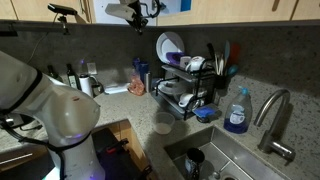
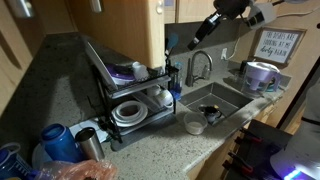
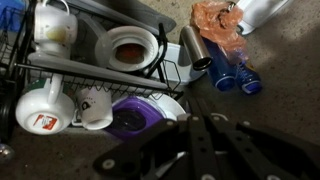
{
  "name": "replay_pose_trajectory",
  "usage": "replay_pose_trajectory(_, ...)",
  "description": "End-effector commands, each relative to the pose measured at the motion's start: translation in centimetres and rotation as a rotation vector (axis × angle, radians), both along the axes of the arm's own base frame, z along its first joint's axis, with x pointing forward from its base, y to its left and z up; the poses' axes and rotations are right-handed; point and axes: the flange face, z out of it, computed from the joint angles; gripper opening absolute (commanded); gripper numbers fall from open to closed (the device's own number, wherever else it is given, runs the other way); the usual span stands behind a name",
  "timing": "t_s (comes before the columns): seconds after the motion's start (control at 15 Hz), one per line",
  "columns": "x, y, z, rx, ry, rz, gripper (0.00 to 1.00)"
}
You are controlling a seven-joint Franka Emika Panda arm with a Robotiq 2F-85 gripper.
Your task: Open the top cupboard door
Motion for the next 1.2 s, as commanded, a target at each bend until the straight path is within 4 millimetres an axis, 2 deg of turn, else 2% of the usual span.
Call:
replay_pose_trajectory(0.0, -1.4, -0.6, -2.7, -0.039, 0.081, -0.039, 0.0)
replay_pose_trajectory(0.27, -2.6, -1.1, -6.9, -0.078, 0.199, -0.073, 0.0)
replay_pose_trajectory(0.6, -4.3, -1.6, -11.1, -0.116, 0.31, -0.105, 0.0)
replay_pose_trajectory(0.87, -5.4, -2.3, -13.3, -0.142, 0.384, -0.116, 0.0)
replay_pose_trajectory(1.13, -6.0, -3.1, -14.6, -0.169, 0.429, -0.125, 0.0)
